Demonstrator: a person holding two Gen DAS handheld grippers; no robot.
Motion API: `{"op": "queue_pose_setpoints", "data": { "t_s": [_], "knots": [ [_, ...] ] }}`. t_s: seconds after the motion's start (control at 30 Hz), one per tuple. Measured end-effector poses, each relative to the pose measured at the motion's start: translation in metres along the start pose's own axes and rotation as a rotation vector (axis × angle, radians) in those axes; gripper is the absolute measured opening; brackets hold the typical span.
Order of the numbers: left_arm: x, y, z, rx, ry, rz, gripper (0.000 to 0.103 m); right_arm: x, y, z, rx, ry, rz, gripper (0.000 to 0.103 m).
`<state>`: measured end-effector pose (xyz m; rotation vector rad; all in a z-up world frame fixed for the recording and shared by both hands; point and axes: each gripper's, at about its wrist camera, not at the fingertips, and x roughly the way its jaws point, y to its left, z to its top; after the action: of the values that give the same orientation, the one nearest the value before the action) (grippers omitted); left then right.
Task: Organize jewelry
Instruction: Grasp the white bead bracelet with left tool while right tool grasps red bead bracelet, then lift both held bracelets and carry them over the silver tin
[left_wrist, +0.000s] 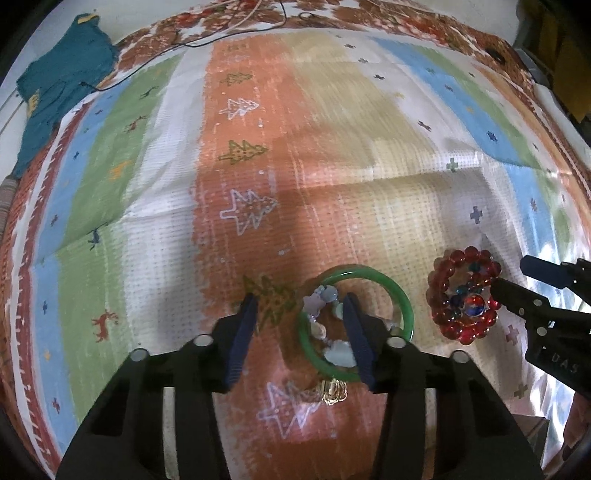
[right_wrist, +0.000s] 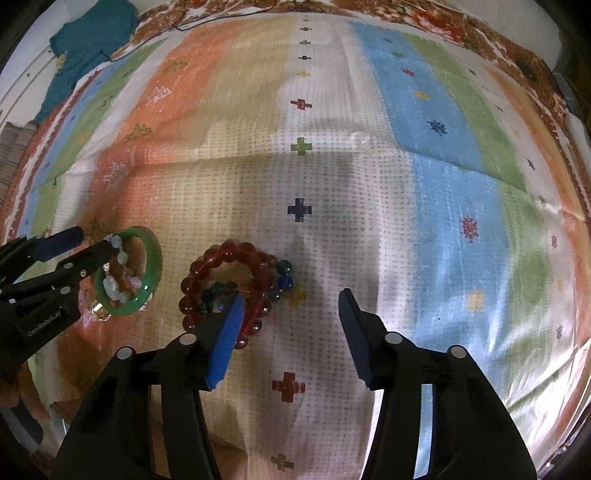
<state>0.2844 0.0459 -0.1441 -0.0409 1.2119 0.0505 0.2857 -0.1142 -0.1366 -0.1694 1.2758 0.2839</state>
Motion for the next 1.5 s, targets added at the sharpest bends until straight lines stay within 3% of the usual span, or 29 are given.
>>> {"op": "queue_pose_setpoints", "data": {
  "t_s": [0.17, 0.4, 0.87, 1.5],
  "knots": [
    [0.009, -0.007, -0.001, 0.05, 0.015, 0.014, 0.014, 0.007, 0.003, 0.0, -0.018, 0.01, -0.004, 0.041],
    [0.006, -0.005, -0.001, 0.032, 0.012, 0.023, 0.013, 0.01, 0.009, -0.002, -0.036, 0.019, 0.041, 0.016],
    [-0.021, -0.003, 0.002, 0.015, -0.046, 0.024, 0.013, -0.009, 0.012, -0.007, -0.067, -0.034, 0.036, 0.014],
    [-0.092, -0.008, -0.006, -0.026, -0.183, -0.012, 0.013, -0.083, 0.017, -0.011, -0.079, -0.218, 0.065, 0.014]
  ]
}}
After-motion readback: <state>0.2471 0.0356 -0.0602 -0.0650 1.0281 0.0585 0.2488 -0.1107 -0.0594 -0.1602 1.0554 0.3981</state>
